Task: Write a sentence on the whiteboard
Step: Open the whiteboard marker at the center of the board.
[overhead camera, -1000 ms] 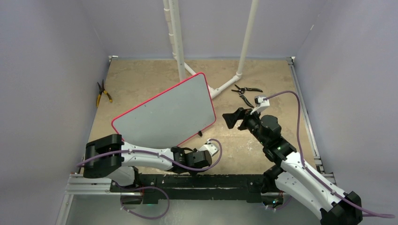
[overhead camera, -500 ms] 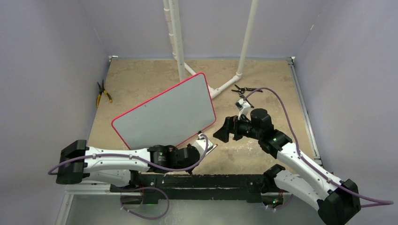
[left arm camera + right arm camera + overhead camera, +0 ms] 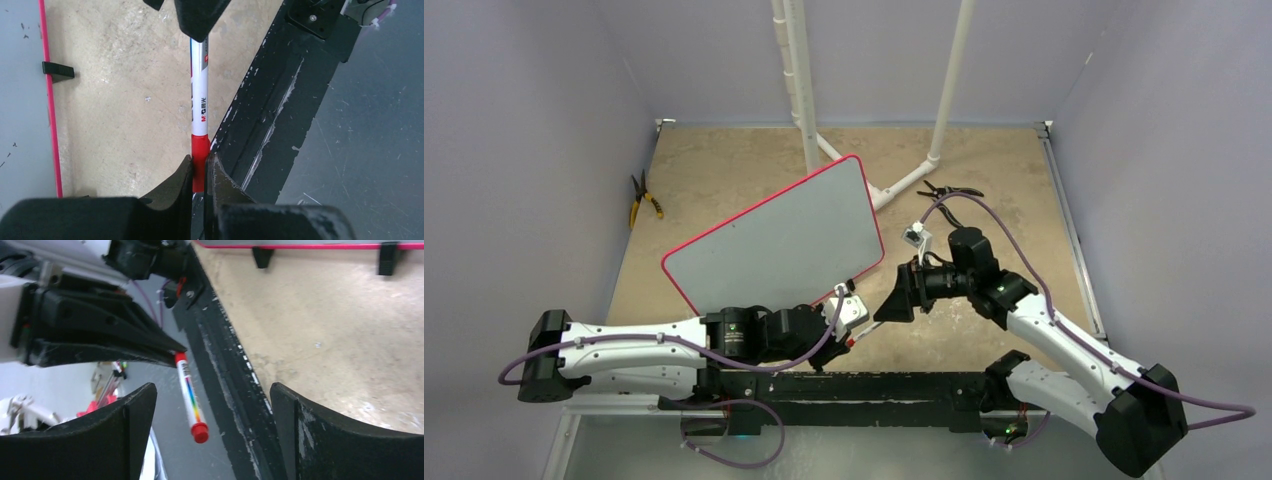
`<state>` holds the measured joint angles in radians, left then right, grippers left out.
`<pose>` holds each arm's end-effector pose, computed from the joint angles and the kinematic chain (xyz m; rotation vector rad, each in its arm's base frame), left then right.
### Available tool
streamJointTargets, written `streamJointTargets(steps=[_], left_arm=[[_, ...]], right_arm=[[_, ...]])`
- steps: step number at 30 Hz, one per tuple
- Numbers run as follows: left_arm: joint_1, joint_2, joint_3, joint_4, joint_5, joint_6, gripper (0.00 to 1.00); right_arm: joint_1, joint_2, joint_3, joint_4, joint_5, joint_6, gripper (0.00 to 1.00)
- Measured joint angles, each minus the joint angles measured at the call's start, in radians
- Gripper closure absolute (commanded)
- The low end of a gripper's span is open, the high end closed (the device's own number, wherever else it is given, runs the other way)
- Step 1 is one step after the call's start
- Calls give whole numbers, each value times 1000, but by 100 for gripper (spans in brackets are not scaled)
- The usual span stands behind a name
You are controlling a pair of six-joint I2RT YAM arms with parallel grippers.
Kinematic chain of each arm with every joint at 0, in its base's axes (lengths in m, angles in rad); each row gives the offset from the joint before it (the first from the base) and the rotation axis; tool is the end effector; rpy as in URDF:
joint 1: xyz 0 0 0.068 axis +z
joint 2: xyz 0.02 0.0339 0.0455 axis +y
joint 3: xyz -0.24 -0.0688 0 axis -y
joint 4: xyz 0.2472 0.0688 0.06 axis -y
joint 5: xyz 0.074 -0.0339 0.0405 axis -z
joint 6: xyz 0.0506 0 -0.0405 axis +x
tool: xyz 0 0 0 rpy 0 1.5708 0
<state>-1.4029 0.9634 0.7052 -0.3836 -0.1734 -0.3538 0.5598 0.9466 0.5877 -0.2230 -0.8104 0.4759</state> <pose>0.0481 -0.2318 0.2313 1.0713 2.0527 -0.7638 0.1697 0.1496 0.2178 -0.6149 2.2288 1.4407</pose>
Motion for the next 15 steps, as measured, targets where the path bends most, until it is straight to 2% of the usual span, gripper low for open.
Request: streamJointTargets(steps=[4,15], left_arm=[[0,-2,0,-2,36,31,100],[0,12,4,-2,64,68,100]], right_arm=[[0,-4,-2,21,-92,13,30],[12,54,3,-10,-154,-23,43]])
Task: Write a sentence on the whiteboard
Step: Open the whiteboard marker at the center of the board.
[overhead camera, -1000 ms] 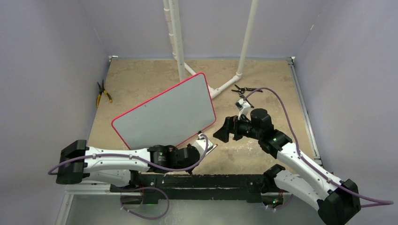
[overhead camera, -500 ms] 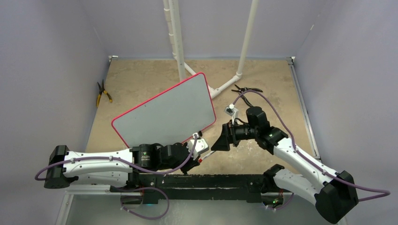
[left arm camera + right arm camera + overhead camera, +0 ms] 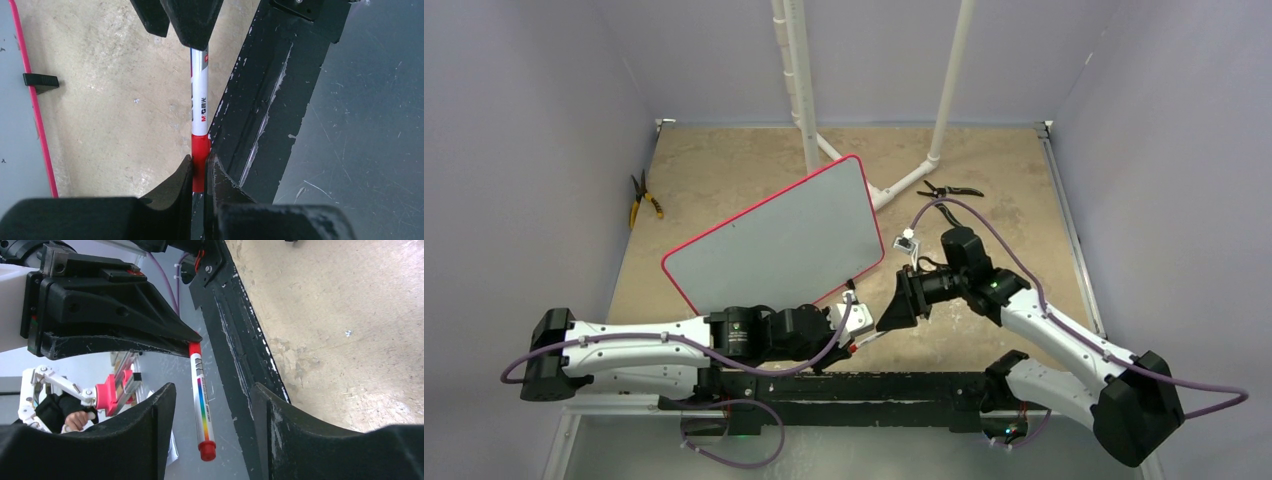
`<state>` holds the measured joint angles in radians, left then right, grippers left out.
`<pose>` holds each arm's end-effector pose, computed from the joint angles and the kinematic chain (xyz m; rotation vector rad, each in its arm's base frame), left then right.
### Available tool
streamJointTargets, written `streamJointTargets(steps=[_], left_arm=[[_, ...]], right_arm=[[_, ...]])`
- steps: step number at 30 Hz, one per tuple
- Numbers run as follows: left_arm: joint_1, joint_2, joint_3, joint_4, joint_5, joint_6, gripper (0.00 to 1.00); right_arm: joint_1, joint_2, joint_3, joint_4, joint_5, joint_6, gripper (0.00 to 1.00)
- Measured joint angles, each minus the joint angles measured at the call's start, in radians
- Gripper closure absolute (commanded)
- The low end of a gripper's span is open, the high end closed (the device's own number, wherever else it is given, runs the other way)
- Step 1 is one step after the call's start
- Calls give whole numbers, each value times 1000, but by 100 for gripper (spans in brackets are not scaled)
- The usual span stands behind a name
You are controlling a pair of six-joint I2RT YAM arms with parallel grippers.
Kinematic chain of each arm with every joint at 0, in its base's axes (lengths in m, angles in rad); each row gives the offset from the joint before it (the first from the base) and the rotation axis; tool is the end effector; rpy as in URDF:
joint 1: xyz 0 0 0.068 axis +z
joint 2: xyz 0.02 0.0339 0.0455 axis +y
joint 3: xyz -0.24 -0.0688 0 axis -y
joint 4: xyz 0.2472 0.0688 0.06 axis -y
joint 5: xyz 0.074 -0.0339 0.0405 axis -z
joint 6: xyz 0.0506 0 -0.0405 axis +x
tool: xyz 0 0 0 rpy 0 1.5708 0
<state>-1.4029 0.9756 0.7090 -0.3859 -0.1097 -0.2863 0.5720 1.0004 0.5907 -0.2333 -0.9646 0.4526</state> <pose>0.0453 -0.2342 0.2295 1.1859 2.0187 -0.7798 0.1653 0.1559 0.2104 -0.7342 2.2464 1.6040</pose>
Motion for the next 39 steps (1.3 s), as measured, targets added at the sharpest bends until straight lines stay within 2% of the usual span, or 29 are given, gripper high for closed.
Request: streamJointTargets(steps=[9,15,18,22,23,25,28,30,33,35,38,39], left_arm=[[0,45,27,0,13,18,100],[0,63,40,1,14,19,100],[0,68,40,1,18,18,100],[0,68,41,2,24,18,100],[0,68,41,1,26,18,98],[0,68,41,1,28,18,76],[0,69,41,3,31,16,56],[0,70,41,5,34,18,49],[0,77,41,13,36,17,48],[0,87,41,23,39,17,53],[0,105,41,34,50,14,92],[0,111,41,37,54,12,100]], right_arm=[[58,34,2,2,5,-8,49],[144,53,5,18,8,-3,59],[154,55,5,24,11,0,72],[154,58,5,32,17,-1,100],[154,60,5,31,19,1,100],[154,60,5,31,23,-1,100],[154,60,6,32,24,-2,100],[154,60,6,32,24,-2,100],[154,59,6,32,22,-2,100],[154,57,8,30,19,-2,100],[154,47,22,30,4,-2,100],[154,41,26,30,3,-3,100]])
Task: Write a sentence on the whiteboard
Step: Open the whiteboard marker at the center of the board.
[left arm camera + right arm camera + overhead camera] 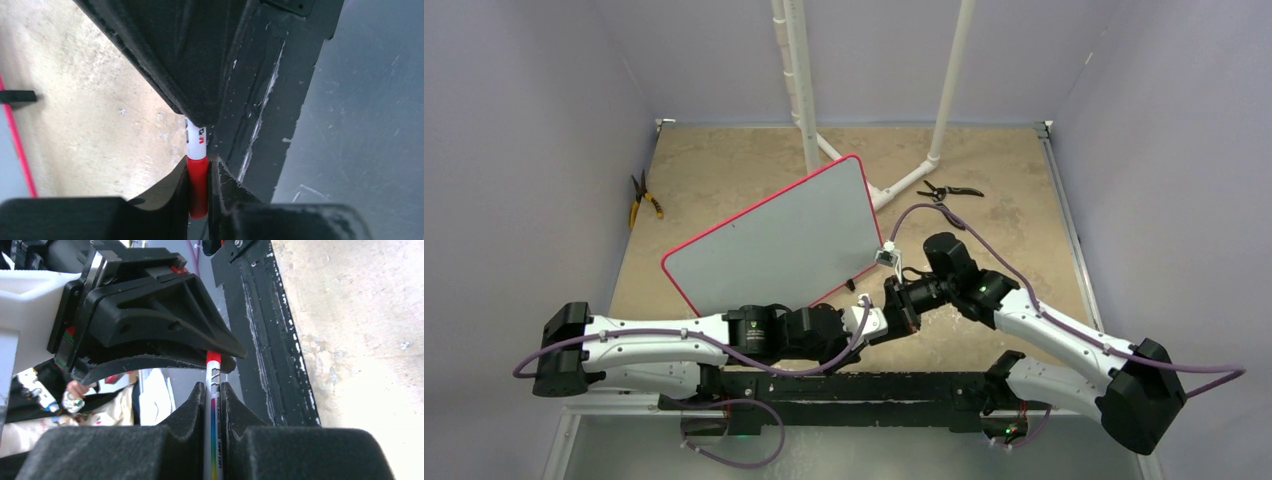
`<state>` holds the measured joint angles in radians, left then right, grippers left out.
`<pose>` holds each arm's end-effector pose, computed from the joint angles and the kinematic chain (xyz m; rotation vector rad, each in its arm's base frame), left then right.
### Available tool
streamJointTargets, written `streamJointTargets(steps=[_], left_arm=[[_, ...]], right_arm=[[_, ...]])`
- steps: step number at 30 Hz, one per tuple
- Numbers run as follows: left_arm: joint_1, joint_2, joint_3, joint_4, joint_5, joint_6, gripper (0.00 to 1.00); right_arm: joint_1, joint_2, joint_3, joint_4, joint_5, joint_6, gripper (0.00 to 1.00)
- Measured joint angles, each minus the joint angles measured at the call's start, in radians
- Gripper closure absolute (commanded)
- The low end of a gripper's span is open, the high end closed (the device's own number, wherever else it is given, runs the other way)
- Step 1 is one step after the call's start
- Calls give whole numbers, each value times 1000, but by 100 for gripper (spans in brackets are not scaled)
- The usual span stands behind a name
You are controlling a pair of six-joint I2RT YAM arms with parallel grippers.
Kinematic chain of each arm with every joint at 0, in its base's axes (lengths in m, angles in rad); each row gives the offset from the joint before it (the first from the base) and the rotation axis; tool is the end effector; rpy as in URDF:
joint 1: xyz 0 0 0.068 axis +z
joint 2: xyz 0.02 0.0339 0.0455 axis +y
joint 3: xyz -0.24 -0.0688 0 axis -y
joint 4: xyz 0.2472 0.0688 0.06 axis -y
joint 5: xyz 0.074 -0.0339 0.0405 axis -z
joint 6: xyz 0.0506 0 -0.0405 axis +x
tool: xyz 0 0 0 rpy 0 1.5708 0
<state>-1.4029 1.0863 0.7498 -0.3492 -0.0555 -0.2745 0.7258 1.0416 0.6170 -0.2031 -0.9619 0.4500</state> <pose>0.0458 -0.2536 0.2220 1.2526 2.0382 -0.7988 0.1461 0.1851 0.2131 -0.9327 2.2187 1.6677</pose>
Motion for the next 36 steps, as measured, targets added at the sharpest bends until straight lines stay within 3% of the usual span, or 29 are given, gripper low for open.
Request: streamJointTargets(steps=[9,21,29,36], left_arm=[[1,2,0,42,-4,8,100],[24,-9,32,178,-69,137,100],[146,-33,23,282,56,204,100],[168,-35,21,334,88,253,100]], right_arm=[[1,-38,84,-158,46,-45,100],[-60,-43,402,-565,209,-167,100],[-68,36,610,-717,307,-235,100],[-67,54,690,-787,353,-246,100]])
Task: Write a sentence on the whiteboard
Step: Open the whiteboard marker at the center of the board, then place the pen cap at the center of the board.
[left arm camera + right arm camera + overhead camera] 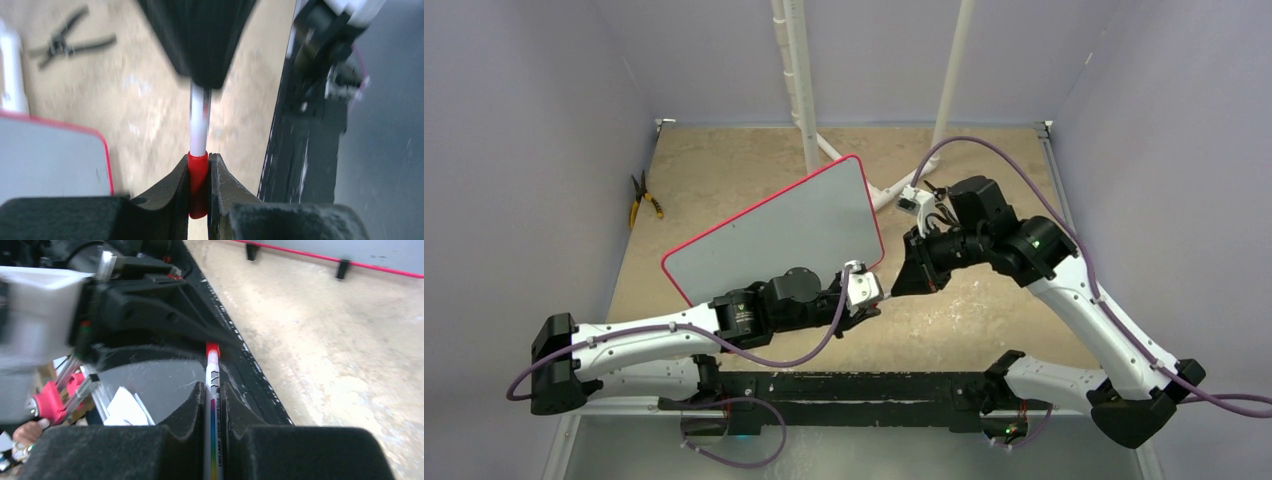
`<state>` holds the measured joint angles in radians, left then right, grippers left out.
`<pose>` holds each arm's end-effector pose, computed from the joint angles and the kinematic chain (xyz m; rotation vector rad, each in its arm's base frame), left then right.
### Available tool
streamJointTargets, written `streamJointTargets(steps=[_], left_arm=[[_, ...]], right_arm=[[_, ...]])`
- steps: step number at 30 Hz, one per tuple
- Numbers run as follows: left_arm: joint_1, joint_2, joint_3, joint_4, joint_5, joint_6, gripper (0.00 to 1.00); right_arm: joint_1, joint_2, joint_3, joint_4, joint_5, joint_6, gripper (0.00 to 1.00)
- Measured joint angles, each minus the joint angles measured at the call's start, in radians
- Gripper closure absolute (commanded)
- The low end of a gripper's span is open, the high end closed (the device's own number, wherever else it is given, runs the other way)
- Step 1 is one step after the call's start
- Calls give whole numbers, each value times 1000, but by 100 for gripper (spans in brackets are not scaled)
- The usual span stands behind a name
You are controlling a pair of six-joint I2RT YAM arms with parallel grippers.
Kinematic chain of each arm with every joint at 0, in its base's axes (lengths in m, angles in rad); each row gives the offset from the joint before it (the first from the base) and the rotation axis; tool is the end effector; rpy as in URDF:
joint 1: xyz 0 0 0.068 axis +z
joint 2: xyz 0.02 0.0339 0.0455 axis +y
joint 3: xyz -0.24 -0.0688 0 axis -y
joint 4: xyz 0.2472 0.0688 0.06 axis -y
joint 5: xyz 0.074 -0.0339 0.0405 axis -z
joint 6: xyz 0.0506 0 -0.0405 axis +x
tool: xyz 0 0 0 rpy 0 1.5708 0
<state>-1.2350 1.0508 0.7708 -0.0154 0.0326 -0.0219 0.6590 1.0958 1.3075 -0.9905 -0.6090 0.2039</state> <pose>0.0888 -0.2593 0.2749 1.1398 1.6012 -0.8820 0.1574 0.1585 0.3564 -0.8614 2.3011 1.1214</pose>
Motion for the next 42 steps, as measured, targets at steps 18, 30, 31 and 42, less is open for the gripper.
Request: streamJointTargets(steps=[18,30,31,42], left_arm=[[16,30,-81,-238,-29,-48,100],[16,124,-129,-77,-253,-383,100],[16,154,-135,-60,-269,-408,99],[-12,343,-179,48,-362,-515,78]], right_arm=[[-26,-68,0,34,218,40,100],[-26,-243,-345,445,491,197,100],[-26,-262,-364,483,503,206,100],[-26,-379,-517,735,547,238,100]])
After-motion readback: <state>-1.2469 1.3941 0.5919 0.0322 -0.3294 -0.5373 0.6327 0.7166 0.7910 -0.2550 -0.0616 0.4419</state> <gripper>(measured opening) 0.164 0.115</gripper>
